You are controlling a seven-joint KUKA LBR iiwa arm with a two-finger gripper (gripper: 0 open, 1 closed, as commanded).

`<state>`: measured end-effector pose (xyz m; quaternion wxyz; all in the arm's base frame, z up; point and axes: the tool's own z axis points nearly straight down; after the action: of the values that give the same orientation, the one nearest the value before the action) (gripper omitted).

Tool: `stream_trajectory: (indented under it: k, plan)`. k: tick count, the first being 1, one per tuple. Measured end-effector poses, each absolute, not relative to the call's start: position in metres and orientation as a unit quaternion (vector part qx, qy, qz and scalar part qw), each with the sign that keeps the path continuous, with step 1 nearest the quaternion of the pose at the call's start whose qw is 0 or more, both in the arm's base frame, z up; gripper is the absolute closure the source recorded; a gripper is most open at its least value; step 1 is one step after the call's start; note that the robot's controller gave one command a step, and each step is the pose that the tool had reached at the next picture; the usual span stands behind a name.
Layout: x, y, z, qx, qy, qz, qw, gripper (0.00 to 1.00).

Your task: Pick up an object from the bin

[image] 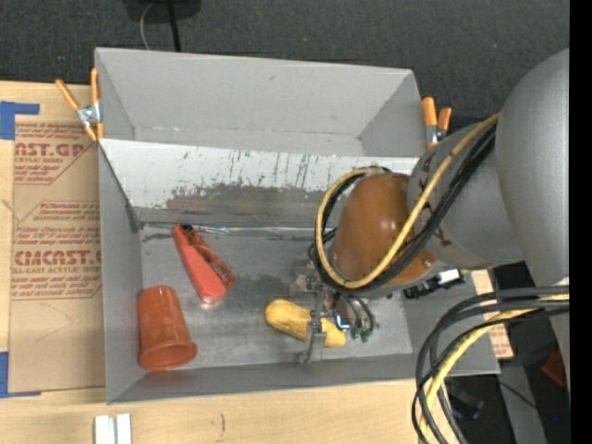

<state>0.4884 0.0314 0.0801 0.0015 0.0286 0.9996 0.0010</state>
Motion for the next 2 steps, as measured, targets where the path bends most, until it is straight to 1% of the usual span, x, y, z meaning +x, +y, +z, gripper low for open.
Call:
stream_trajectory:
  k: [1,2]
  plan:
    - [0.4811,0.0352,0.0696,0.175,0.985,0.002,-0.002,1.00]
    - [0.4811,0.0352,0.0696,0.174,0.985,0.002,-0.002,1.00]
